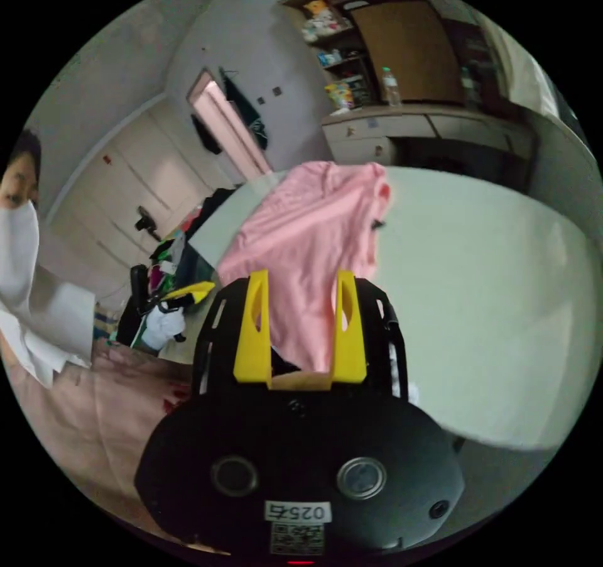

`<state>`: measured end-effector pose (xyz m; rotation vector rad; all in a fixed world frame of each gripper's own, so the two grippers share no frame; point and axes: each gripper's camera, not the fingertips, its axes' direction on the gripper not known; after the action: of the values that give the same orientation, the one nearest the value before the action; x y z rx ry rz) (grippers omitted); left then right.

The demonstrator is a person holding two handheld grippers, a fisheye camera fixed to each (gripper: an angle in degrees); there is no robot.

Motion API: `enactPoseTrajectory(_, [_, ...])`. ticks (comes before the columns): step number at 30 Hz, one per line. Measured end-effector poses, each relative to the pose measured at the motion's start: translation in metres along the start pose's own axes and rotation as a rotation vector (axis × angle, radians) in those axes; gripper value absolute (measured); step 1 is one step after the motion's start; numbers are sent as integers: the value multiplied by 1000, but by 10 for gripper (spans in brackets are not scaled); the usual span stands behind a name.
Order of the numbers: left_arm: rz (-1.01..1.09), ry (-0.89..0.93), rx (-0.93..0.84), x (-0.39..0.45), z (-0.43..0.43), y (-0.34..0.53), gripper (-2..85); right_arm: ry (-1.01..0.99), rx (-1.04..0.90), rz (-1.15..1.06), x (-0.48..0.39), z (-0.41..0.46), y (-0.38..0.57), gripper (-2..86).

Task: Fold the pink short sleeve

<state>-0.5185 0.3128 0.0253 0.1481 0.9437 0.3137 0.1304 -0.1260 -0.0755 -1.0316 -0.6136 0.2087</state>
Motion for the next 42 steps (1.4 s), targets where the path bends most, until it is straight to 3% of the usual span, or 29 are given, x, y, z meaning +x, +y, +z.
enactPoseTrajectory(8, [-69,219,83,-81,-44,39,96,23,230,376,55,47,125,132])
enactPoseTrajectory(15, [-124,406,131,-112,-89,54,79,-251,360,547,128,102,160,114])
enactPoseTrajectory(18, [-144,440,135,-123,-111,54,57,-393,393,529,148,121,153,54])
enactPoseTrajectory(20, [-132,457,140,-125,-135,56,5,-341,404,462,141,120,146,12])
enactPoseTrajectory(24, [-142,475,147,-127,-181,70,-14,-321,432,362,130,103,142,-1])
enactPoseTrajectory(28, [-182,521,156,-142,-217,101,-8,-261,355,389,151,117,146,-4])
enactPoseTrajectory(33, [-216,543,167,-163,-249,138,57,-397,346,463,188,145,148,-5])
enactPoseTrajectory(42, [-432,692,208,-213,-271,212,54,-414,338,445,202,149,130,-5])
